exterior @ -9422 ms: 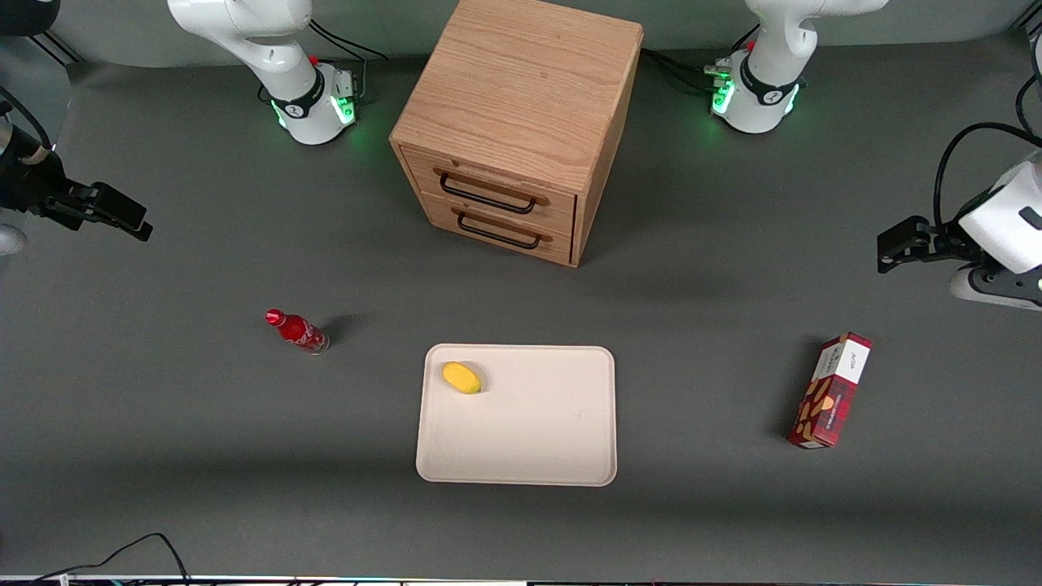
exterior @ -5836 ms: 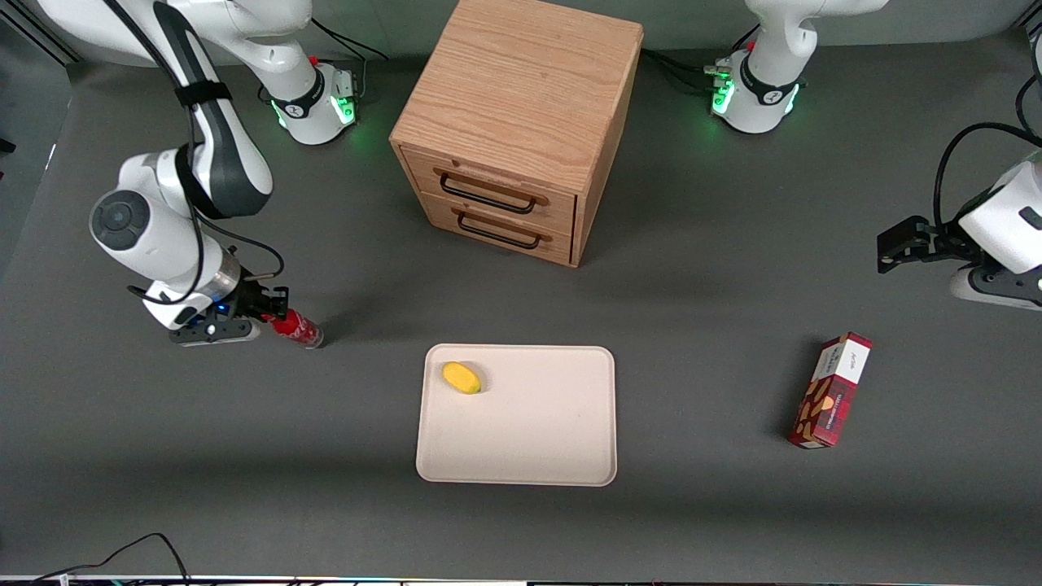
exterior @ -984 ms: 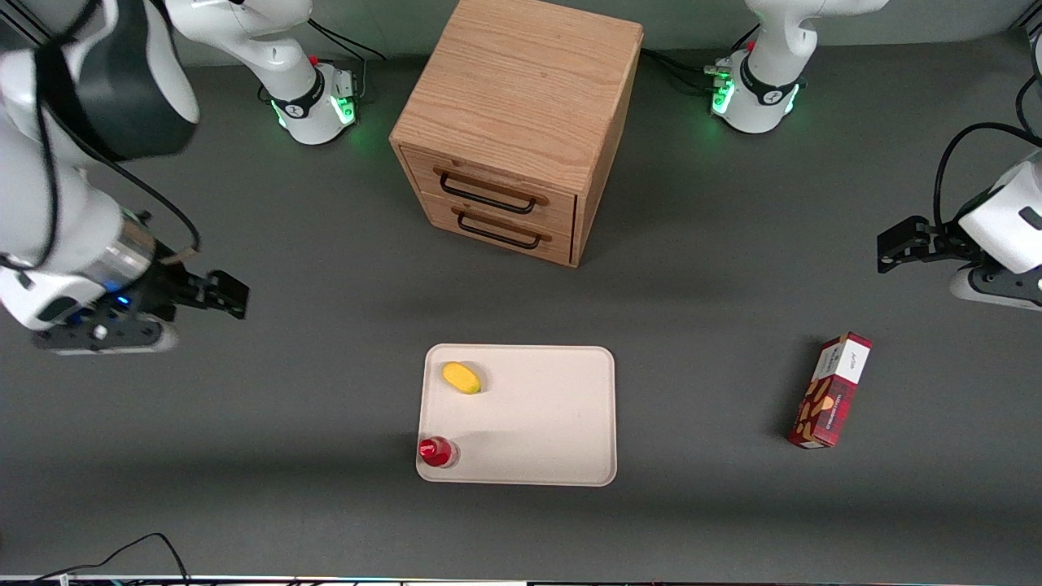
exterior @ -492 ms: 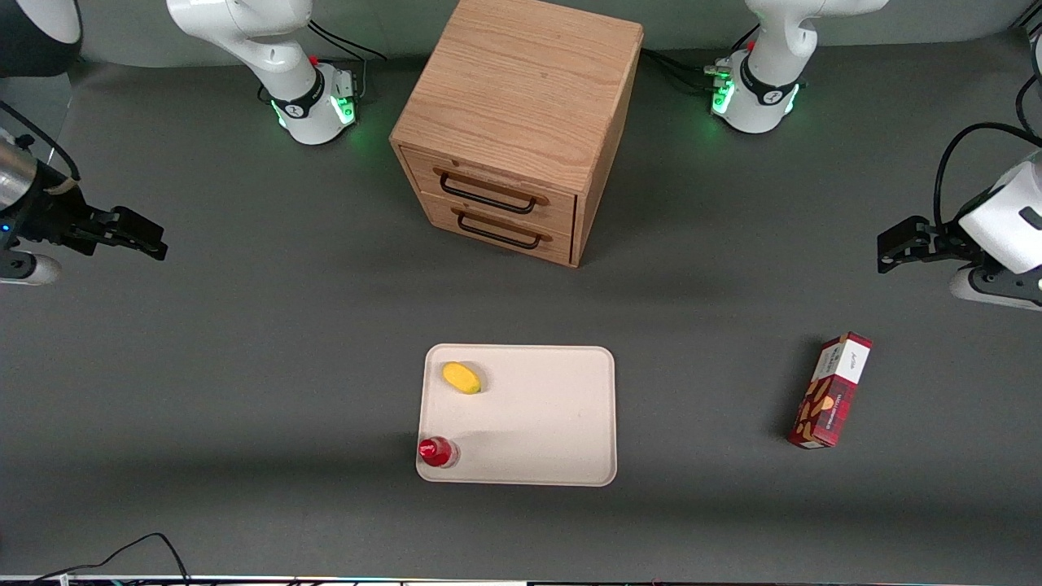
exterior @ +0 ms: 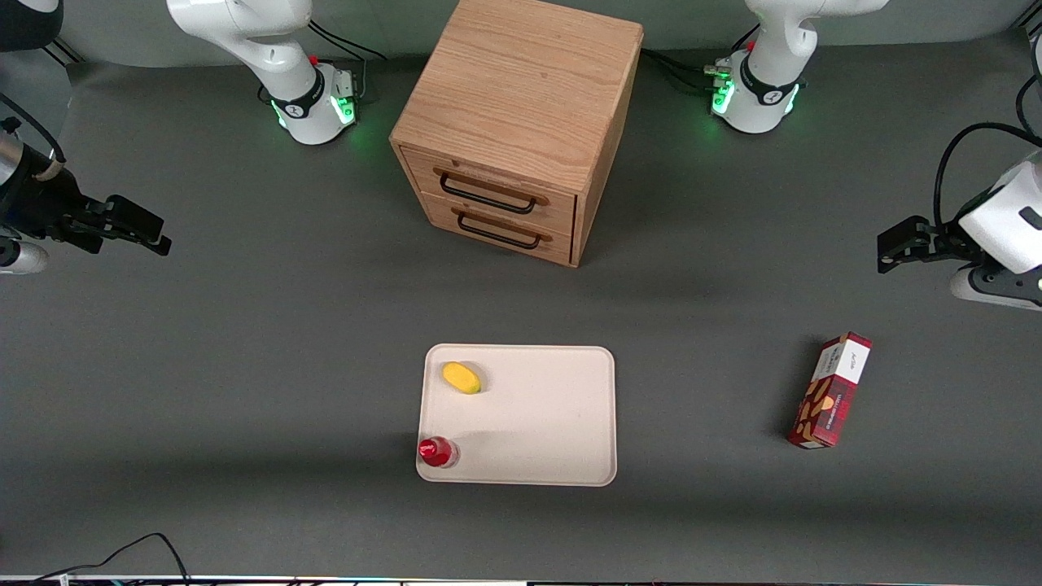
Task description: Place coke bottle on tray
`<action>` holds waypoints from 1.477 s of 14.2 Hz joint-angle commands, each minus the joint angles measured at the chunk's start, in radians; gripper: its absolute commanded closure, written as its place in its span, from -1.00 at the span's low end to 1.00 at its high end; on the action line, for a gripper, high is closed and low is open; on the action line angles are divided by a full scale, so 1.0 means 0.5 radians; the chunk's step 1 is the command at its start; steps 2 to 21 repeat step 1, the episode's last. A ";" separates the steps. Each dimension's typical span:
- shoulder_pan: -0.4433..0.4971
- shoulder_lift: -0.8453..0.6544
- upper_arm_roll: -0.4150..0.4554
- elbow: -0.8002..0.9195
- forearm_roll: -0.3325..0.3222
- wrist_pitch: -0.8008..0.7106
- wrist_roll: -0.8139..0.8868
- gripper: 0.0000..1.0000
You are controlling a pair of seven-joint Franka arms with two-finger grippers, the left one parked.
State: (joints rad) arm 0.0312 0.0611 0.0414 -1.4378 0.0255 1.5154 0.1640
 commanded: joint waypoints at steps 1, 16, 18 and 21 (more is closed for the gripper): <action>-0.001 -0.033 0.009 0.016 0.020 -0.030 0.040 -1.00; -0.001 -0.033 0.009 0.016 0.020 -0.030 0.040 -1.00; -0.001 -0.033 0.009 0.016 0.020 -0.030 0.040 -1.00; -0.001 -0.033 0.009 0.016 0.020 -0.030 0.040 -1.00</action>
